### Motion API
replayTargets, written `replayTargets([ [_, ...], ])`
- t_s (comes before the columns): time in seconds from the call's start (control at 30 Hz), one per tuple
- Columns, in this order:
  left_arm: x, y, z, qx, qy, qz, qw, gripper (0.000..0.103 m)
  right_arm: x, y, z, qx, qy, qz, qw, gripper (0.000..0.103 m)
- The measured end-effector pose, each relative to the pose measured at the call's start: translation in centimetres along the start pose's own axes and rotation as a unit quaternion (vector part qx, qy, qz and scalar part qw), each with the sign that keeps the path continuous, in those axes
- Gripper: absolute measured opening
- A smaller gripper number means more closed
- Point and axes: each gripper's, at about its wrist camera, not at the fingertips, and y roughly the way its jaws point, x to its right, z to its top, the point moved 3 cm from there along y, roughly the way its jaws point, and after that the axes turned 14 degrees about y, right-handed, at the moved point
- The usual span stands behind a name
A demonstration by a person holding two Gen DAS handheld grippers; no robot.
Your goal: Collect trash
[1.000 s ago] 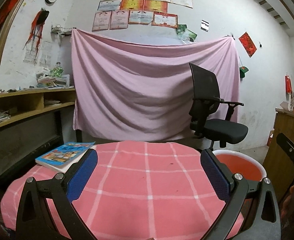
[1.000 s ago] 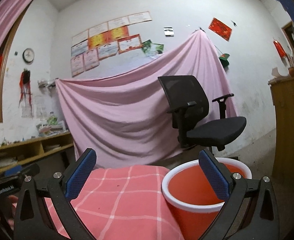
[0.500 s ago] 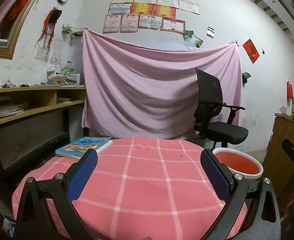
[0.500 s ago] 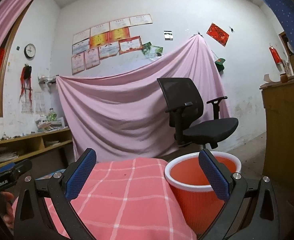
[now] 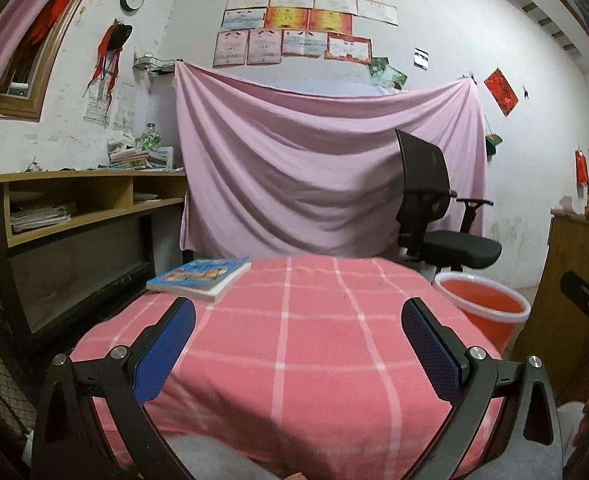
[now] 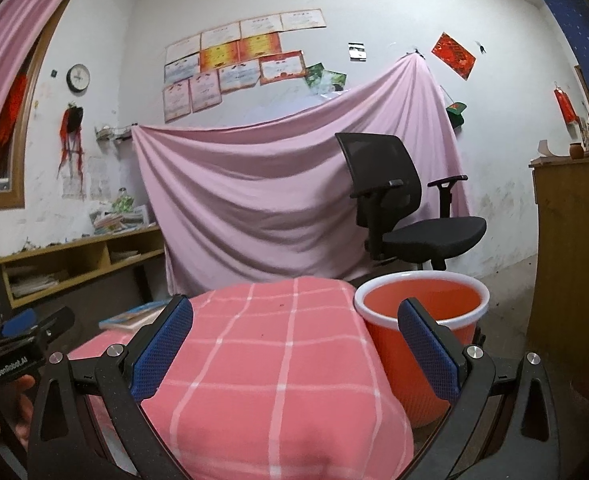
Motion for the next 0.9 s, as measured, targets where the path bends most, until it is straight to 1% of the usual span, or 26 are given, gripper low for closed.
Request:
replayTargets([
  [0.13,0.3,-0.6,-0.9,-0.006,0.005,-0.002,1.0000,0.101,-0.2,-0.8,-0.4,0.001,0.001,-0.004,1.000,0.103],
  [0.33,0.1,-1.3,-1.4,-0.009,-0.016,0.004,0.9998,0.101,-0.3,-1.4,-1.4,-0.012,-0.008,-0.013,1.000,0.103],
  [0.6,0.7,-1.1,-1.6,-0.011,0.001,0.007,0.9999,0.101,-0.5,-1.1,-2.1,-0.020,-0.022,-0.017,0.999,0.103],
  [0.9,0.7,-1.0,-1.8,-0.015,-0.003,0.008,0.9999,0.101,-0.4,-1.0,-2.2,-0.023,-0.021,-0.019,0.999,0.103],
])
